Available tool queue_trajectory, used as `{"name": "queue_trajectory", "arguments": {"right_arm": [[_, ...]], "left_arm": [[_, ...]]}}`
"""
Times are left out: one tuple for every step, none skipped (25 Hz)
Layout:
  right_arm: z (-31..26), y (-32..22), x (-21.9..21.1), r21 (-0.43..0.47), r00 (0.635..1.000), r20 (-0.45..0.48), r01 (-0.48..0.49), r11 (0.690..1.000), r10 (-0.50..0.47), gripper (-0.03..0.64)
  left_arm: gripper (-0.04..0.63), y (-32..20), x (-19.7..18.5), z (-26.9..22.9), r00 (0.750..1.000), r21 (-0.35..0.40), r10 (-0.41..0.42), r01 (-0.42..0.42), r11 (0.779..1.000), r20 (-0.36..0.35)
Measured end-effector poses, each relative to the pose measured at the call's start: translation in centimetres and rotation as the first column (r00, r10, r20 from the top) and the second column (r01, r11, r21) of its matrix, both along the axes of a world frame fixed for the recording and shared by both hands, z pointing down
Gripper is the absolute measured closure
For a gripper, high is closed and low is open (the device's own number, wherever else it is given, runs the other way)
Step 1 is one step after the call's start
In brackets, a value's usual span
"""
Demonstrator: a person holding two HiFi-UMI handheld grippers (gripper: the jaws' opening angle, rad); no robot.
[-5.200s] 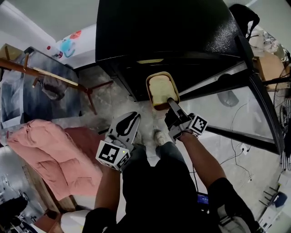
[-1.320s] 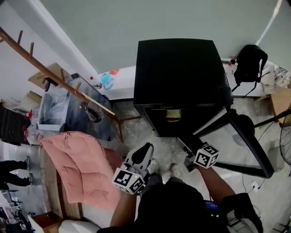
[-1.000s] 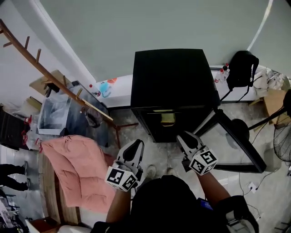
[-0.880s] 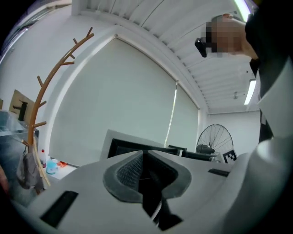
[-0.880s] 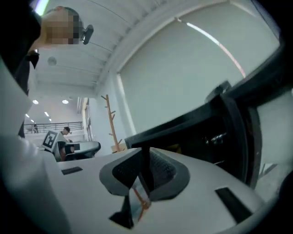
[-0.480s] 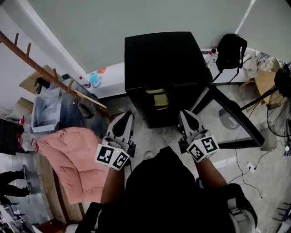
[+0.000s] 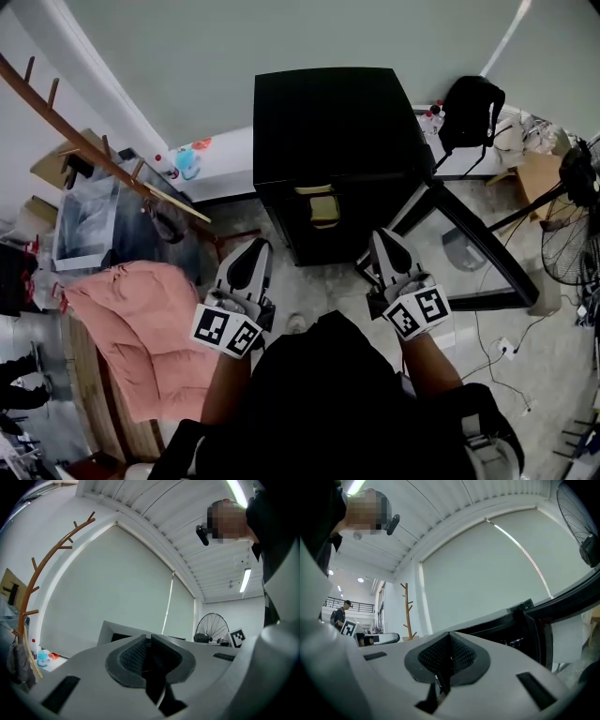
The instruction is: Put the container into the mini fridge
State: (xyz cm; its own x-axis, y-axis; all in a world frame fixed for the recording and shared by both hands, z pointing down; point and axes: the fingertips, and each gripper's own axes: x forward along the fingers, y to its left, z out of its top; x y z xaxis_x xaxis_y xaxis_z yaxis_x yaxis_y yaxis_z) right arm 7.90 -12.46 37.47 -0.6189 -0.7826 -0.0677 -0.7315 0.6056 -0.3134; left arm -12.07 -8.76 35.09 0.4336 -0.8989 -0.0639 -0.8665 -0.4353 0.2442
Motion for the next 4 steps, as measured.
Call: {"name": "queue_trajectory", "arguments": {"right_arm": [[0.17,0.00,-0.02,-0.004,1.000,-0.002,0.004,1.000,-0.004,0.586],[0.33,-0.02,-0.06,-0.006,1.000,-0.006,0.009,1.000,-0.009,0.586],[0.50,-0.06,-0.10,-0.008,1.000,-0.010,0.014,1.000,-0.014,0.586],[0.67,-0.10,-0.15,-0.009,1.000,-0.015,0.019,1.000,-0.019,0.586]], "left_arm": [[0.549,0.08,0.12,0.07,1.000,-0.002,0.002,-0.002,1.000,0.000],[0.549,0.11,0.23,0.15,1.000,-0.003,0.003,-0.003,1.000,0.004],[0.549,0.10,0.34,0.26,1.000,-0.004,0.004,-0.004,1.000,0.011],[0.549,0.08,0.43,0.37,1.000,-0.006,0.004,-0.004,1.000,0.018]]}}
